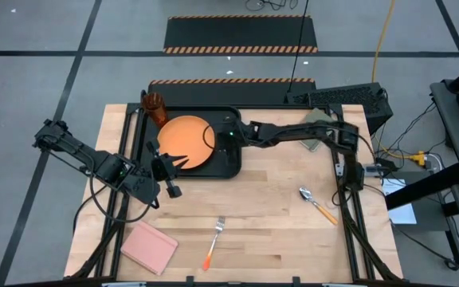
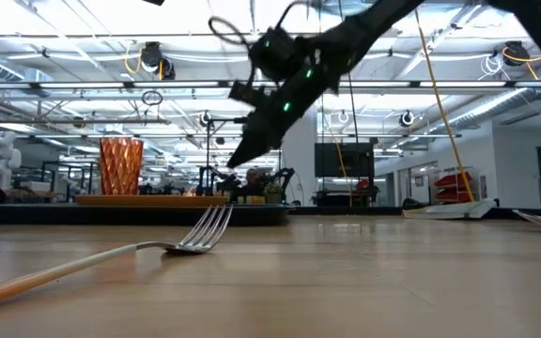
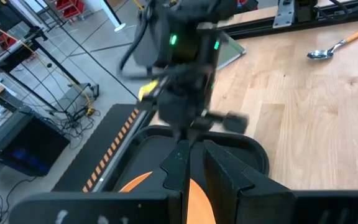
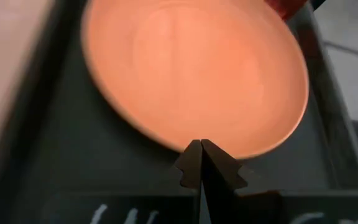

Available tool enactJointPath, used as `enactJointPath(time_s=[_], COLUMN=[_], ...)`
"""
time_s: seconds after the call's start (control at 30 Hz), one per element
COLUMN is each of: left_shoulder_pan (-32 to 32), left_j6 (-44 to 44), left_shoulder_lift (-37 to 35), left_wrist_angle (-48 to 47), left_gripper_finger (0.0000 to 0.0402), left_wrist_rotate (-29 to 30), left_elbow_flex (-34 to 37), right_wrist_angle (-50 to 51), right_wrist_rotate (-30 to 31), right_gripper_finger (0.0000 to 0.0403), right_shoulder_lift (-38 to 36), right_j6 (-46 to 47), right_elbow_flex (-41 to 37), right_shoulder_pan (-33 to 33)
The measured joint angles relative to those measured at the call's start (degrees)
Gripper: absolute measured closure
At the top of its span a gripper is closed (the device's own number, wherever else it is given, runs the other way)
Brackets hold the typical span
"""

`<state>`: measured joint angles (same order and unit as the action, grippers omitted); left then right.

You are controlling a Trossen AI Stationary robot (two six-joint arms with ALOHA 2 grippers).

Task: Pick and place plate/cup/fork/spoon on tray
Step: Put the orange fork on the black tray

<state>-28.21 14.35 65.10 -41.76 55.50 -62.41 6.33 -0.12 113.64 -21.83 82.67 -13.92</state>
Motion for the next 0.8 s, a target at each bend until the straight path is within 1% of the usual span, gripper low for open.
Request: enactJointPath(time_s=[0.1, 0.17, 0.27, 0.37, 0.43, 0.53, 0.7, 0.8], left_shoulder_pan=[-0.02, 0.00, -0.02, -0.12, -0.52, -1.46, -2.04, -2.03], left_j6=[0.15, -0.13, -1.32, -2.89, -3.33, -3.59, -3.92, -4.88], left_shoulder_lift=[0.00, 0.00, 0.02, 0.01, 0.32, 1.77, 5.39, 6.97], left_wrist_angle=[0.19, 1.51, 5.28, 9.66, 12.14, 13.45, 13.85, 17.21], left_gripper_finger=[0.0353, 0.0353, 0.0353, 0.0353, 0.0353, 0.0353, 0.0353, 0.0353], left_wrist_rotate=[0.00, 0.02, 0.02, -0.35, -1.63, -2.97, -3.17, -4.91], left_elbow_flex=[0.00, 0.00, 0.00, 0.00, 0.00, 0.00, 0.00, 0.00], right_wrist_angle=[9.62, 14.80, 19.06, 19.40, 19.19, 18.87, 19.02, 20.37], right_wrist_rotate=[0.00, 0.47, 3.20, 7.43, 11.05, 15.70, 19.71, 21.31], right_gripper_finger=[0.0403, 0.0403, 0.0399, 0.0390, 0.0384, 0.0377, 0.0371, 0.0371], right_shoulder_lift=[-4.73, -7.87, -13.35, -19.04, -22.95, -28.48, -35.87, -38.80], right_j6=[3.57, 7.53, 13.96, 19.74, 24.09, 30.58, 42.07, 46.83], right_elbow_flex=[0.02, -0.02, -2.87, -8.46, -12.76, -19.23, -28.15, -32.20], right_shoulder_pan=[2.06, 3.55, 6.71, 10.94, 14.14, 19.02, 27.17, 31.44])
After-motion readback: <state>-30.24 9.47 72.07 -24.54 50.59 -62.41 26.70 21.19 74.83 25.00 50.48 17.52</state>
